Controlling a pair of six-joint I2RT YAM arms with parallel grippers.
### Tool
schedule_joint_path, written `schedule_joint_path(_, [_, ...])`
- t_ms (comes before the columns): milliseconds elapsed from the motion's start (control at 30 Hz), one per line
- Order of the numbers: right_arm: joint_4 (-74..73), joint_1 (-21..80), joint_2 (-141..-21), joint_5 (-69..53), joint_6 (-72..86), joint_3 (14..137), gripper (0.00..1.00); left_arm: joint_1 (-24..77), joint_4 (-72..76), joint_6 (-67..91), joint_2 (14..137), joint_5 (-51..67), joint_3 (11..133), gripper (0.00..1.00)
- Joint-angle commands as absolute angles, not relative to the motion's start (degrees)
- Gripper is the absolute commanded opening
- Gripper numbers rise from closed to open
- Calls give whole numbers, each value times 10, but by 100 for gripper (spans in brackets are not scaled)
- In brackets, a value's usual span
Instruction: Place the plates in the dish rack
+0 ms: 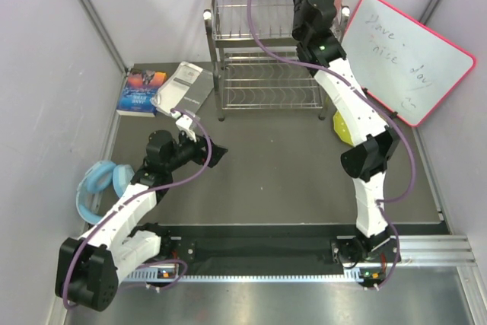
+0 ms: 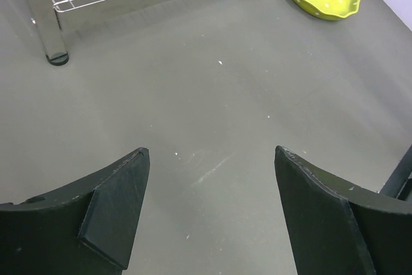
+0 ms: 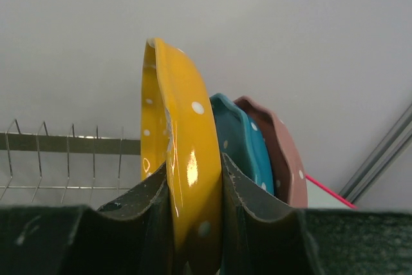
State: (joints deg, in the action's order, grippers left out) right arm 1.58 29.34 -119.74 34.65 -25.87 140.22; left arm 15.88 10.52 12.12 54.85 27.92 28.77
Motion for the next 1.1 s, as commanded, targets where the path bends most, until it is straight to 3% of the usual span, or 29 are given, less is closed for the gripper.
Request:
schedule_joint_path(0, [113, 298, -1179, 348, -260, 1425, 0, 156, 134, 122, 549, 273, 290, 83])
schedule_joint_path(633, [111, 296, -1204, 381, -279, 1403, 1, 156, 138, 134, 553, 266, 291, 83])
schedule_joint_path(700, [112, 296, -1208, 381, -281, 1404, 11, 156, 136, 133, 552, 266, 291, 83])
schedule_joint_path(733, [112, 296, -1208, 380, -282, 1403, 21, 155, 136, 134, 552, 265, 291, 83])
schedule_joint_path(933, [141, 301, -1194, 374, -288, 1401, 43, 153, 129, 134, 556, 267, 301, 83])
schedule_joint_path(1067, [182, 307, -1154, 353, -321, 1369, 48, 153, 132, 134, 560, 271, 307, 83])
